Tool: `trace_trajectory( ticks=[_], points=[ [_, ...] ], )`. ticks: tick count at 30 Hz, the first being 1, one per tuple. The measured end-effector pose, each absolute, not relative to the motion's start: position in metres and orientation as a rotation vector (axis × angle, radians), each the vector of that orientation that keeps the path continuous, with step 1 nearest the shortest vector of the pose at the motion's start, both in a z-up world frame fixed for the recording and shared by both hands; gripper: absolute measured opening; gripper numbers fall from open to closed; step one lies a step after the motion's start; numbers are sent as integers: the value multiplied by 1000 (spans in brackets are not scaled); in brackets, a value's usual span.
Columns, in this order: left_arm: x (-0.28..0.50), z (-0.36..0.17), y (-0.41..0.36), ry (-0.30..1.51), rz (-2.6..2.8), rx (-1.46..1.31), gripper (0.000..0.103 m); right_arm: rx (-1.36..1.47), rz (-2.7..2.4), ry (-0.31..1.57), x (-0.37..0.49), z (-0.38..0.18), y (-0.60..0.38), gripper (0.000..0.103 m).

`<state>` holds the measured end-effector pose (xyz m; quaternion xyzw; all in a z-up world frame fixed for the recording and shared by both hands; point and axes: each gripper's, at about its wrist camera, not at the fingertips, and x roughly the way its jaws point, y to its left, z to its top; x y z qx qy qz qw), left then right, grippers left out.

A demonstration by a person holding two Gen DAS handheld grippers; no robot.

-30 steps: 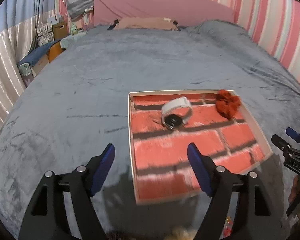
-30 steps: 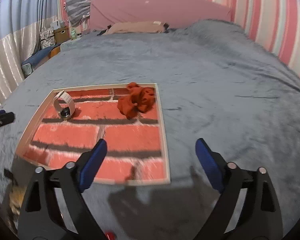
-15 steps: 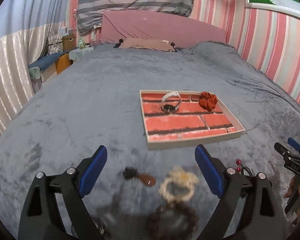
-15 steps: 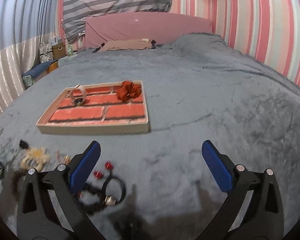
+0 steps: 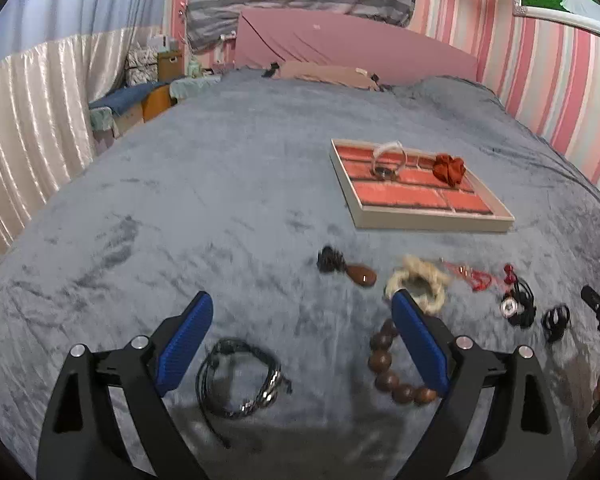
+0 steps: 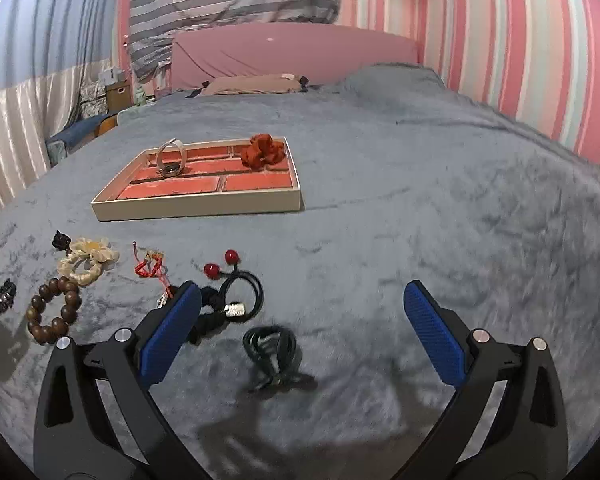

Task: Organize jewelry
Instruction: 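Withdraw both grippers from the tray toward the remaining jewelry, then grasp the wooden bead bracelet with the left gripper while the right grasps the black claw clip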

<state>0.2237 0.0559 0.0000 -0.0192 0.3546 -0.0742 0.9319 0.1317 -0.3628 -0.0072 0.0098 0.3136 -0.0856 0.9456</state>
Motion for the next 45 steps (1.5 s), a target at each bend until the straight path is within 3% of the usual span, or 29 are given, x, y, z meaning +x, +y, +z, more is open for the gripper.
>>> trace_trajectory(
  ticks=[20, 26, 29, 34, 45],
  points=[
    [222, -58, 0, 812, -195, 46, 89, -24, -219, 717, 127, -51, -362, 98],
    [230, -73, -14, 829, -199, 91, 89, -41, -225, 770, 138, -63, -360, 78],
    [235, -79, -17, 844, -209, 96, 88, -39, -213, 773, 139, -65, -360, 76],
    [244, -86, -14, 883, -226, 60, 73, -51, -192, 776, 141, -67, -355, 66],
    [255, -88, -17, 891, -216, 48, 65, -34, -161, 789, 143, -70, -354, 46]
  ],
)
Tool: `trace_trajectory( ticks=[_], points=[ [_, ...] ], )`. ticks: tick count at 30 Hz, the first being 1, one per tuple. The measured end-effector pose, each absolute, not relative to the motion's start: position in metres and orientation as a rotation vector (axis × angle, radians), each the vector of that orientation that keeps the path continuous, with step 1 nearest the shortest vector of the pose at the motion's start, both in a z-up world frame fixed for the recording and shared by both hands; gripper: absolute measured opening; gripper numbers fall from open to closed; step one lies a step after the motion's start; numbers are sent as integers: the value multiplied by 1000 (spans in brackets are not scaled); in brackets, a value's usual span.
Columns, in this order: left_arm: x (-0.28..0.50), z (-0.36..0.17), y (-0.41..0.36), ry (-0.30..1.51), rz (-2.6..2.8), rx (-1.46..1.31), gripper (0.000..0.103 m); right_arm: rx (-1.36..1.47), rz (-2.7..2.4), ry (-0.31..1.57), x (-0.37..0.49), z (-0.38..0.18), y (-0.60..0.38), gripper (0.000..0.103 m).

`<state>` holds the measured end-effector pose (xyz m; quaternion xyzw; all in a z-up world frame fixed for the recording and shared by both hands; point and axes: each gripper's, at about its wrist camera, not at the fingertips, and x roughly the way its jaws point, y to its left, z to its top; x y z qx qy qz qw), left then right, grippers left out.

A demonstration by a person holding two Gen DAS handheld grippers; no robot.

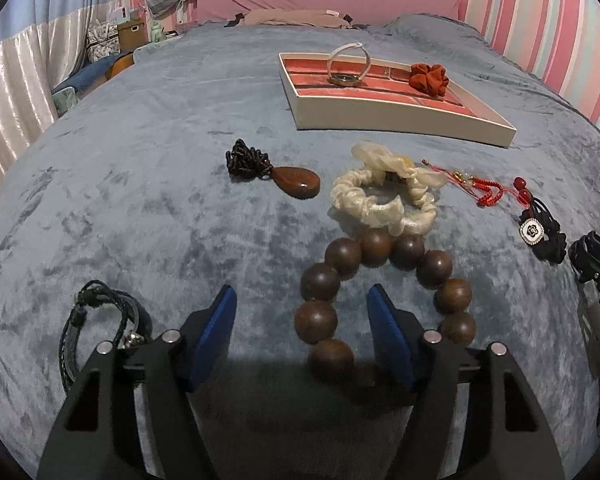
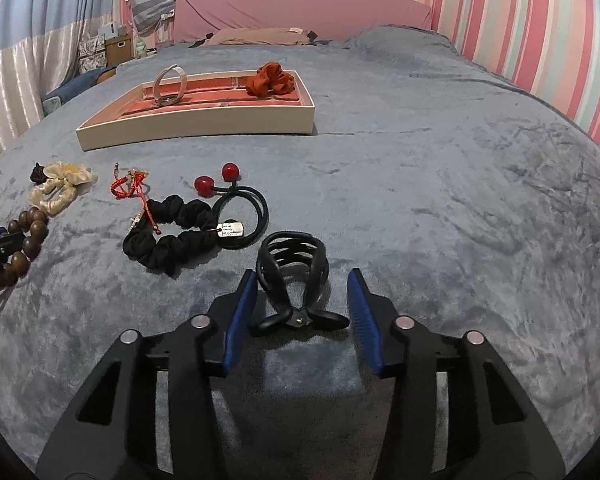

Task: Organize jewelry
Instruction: 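Grasp the wooden bead bracelet with the left gripper while the right grasps the black claw clip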

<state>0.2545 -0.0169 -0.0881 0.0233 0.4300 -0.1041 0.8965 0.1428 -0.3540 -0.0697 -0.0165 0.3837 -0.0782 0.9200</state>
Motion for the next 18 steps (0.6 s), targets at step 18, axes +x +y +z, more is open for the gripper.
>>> trace_trajectory(
  ticks=[18],
  points=[
    [250, -87, -17, 878, -207, 57, 37, -26, -160, 784, 143, -73, -358, 45]
  ],
)
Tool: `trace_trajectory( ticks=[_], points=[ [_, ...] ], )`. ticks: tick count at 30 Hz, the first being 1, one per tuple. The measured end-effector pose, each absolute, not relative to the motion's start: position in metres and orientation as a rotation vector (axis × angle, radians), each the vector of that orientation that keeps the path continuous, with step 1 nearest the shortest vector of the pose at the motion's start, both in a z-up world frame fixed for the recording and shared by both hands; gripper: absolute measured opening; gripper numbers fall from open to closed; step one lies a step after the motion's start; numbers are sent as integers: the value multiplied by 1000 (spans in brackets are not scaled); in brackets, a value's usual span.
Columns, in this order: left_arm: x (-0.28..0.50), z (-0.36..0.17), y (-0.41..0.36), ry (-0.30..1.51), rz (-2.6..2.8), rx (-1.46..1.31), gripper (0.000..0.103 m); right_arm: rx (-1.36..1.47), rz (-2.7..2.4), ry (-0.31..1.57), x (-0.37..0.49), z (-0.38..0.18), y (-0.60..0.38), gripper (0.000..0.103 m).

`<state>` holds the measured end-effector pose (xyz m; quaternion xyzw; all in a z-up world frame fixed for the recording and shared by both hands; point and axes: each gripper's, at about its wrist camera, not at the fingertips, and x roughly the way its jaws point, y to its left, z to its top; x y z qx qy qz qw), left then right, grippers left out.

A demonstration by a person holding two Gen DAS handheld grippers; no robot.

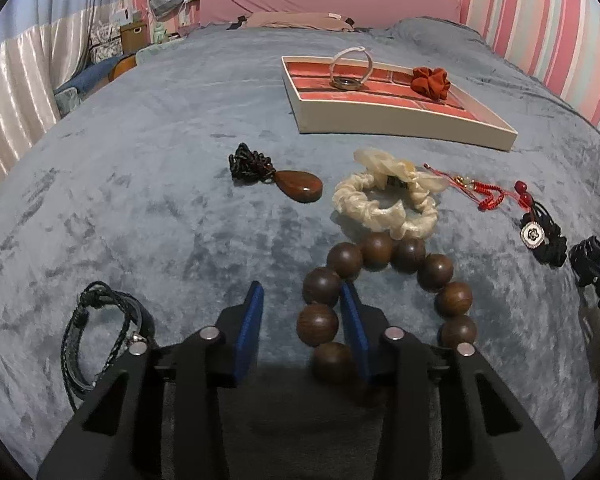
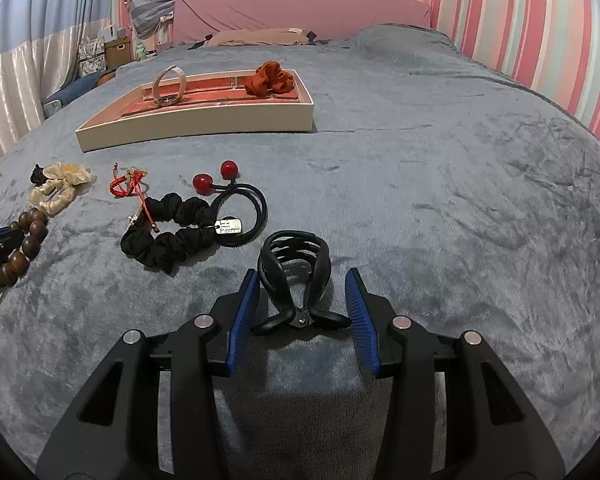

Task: Organize jewelry
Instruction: 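Grasp the wooden bead bracelet with the left gripper while the right grasps the black claw clip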

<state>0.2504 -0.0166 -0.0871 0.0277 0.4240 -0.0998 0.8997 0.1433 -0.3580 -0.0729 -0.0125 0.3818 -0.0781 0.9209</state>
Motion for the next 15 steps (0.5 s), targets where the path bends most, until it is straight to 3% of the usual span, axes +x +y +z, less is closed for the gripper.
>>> trace_trajectory(
  ticks=[5, 15],
  points=[
    [247, -86, -18, 865, -194, 73, 21, -6, -154, 789, 144, -74, -360, 45],
    [235, -79, -18, 815, -197, 71, 19, 6, -149, 784, 142, -74, -362, 44]
  ],
)
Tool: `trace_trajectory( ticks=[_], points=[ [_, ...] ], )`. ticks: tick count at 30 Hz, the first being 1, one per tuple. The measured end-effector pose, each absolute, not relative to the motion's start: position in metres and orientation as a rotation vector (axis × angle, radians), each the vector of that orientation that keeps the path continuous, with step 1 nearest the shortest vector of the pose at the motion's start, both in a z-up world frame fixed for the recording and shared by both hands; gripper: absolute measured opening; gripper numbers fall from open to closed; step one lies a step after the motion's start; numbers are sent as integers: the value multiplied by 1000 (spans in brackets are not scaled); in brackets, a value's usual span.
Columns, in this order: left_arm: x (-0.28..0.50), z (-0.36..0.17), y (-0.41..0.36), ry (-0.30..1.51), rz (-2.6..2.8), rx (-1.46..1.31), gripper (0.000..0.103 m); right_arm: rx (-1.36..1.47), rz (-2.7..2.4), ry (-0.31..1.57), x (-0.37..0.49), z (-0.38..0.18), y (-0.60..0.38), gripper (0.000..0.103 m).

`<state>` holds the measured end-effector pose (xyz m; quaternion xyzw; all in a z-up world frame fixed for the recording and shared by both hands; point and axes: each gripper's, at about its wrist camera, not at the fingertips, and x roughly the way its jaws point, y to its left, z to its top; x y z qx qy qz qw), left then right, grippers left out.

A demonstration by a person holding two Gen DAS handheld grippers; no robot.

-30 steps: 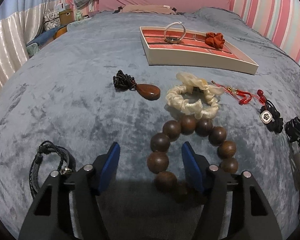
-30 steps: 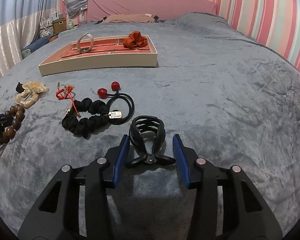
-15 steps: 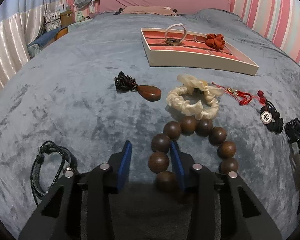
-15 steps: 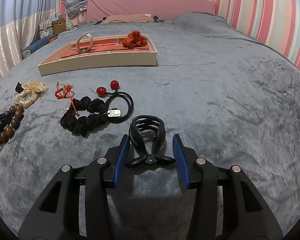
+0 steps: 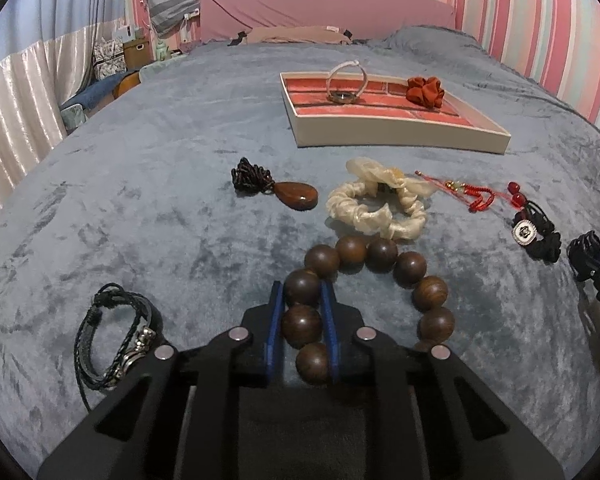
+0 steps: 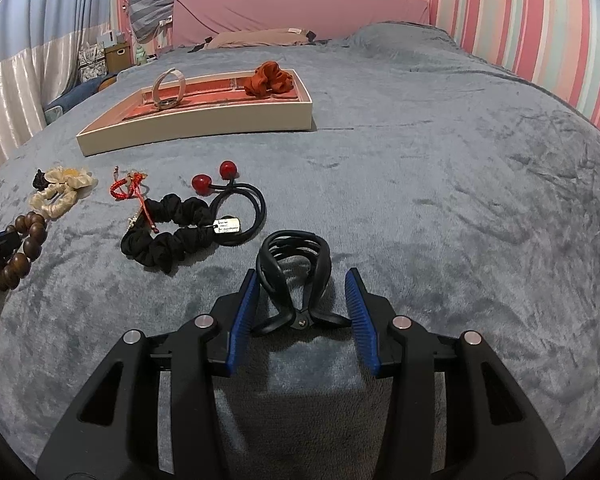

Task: Organize jewelry
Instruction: 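Grasp the wooden bead bracelet with the left gripper while the right grasps the black claw clip, then carry the bead bracelet and claw clip to the tray and release them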

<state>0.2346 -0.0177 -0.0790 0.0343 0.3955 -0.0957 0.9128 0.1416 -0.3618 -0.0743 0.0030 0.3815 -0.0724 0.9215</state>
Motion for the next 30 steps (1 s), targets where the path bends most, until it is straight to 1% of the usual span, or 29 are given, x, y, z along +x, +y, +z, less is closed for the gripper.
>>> trace_trajectory(
  ticks=[8, 18, 30],
  points=[
    [215, -66, -21, 744, -208, 83, 19, 8, -147, 778, 141, -73, -362, 44],
    [198, -39, -31, 657, -290, 90, 19, 68, -126, 728, 134, -59, -373, 44],
    [200, -6, -46, 604, -338, 91, 19, 59, -122, 710, 144, -46, -372, 44]
  ],
)
